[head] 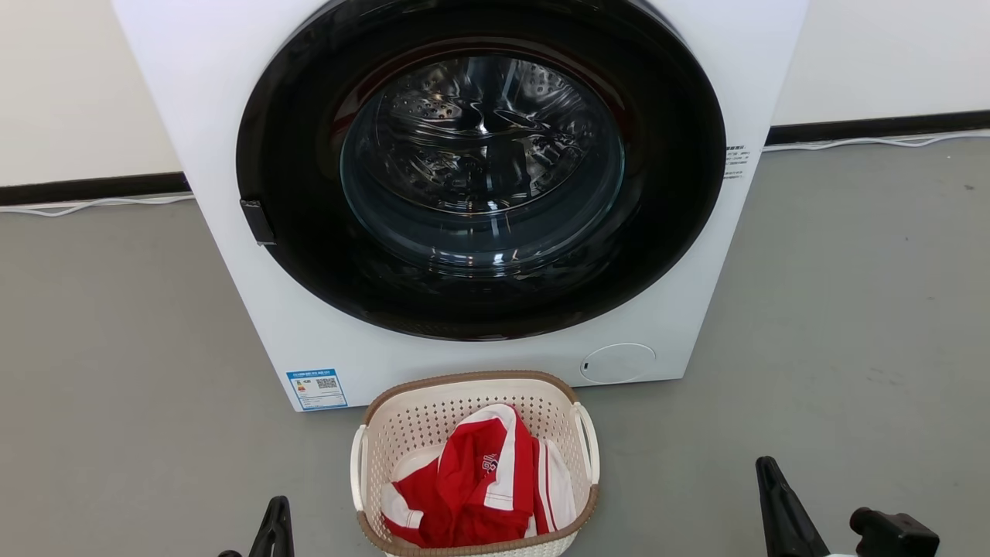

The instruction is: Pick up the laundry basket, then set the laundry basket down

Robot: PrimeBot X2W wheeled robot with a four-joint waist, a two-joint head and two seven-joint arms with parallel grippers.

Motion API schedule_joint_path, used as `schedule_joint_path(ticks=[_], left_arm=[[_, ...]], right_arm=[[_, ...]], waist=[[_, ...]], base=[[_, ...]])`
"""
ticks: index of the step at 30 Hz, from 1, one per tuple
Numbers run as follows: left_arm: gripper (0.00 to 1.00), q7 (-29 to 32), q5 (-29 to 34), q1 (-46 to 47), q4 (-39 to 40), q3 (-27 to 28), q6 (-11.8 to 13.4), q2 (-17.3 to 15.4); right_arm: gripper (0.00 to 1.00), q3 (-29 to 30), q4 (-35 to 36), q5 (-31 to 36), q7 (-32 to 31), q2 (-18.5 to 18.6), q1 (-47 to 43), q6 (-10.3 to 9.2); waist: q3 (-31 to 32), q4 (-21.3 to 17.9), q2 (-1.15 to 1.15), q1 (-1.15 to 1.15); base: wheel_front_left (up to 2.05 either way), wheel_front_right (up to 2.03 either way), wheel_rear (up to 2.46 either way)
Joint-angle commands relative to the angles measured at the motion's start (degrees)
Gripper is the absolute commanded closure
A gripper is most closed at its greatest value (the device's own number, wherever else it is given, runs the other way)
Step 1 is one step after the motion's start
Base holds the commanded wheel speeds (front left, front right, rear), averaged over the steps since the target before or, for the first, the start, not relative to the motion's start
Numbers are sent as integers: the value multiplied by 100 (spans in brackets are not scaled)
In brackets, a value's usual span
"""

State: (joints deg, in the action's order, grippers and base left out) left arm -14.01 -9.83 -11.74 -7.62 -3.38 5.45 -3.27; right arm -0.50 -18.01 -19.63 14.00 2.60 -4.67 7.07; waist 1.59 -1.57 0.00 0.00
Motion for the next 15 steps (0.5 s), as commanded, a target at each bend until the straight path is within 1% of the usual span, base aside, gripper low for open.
schedule_joint_path(ticks=[1, 3, 4, 5, 15], left_arm=[[100, 63, -237, 113, 112, 60, -71, -10], [100, 80, -305, 126, 106, 68, -81, -10], [100, 114, -440, 154, 91, 83, -102, -9], [100, 130, -508, 170, 83, 91, -112, -9], [100, 299, -1185, 318, 16, 171, -216, -5]], right_arm=[[100, 17, 142, -232, -73, 13, 159, 2], [100, 20, 144, -293, -89, 15, 165, 3], [100, 28, 145, -416, -119, 18, 182, 3], [100, 32, 146, -477, -134, 20, 192, 4], [100, 73, 164, -1086, -288, 34, 275, 7]], waist=[[6, 4, 0, 13], [5, 5, 0, 11], [-4, 8, 0, 3], [-9, 9, 0, 1], [-27, 22, 0, 0]], base=[[0, 0, 0], [0, 0, 0], [0, 0, 0], [0, 0, 0], [0, 0, 0]])
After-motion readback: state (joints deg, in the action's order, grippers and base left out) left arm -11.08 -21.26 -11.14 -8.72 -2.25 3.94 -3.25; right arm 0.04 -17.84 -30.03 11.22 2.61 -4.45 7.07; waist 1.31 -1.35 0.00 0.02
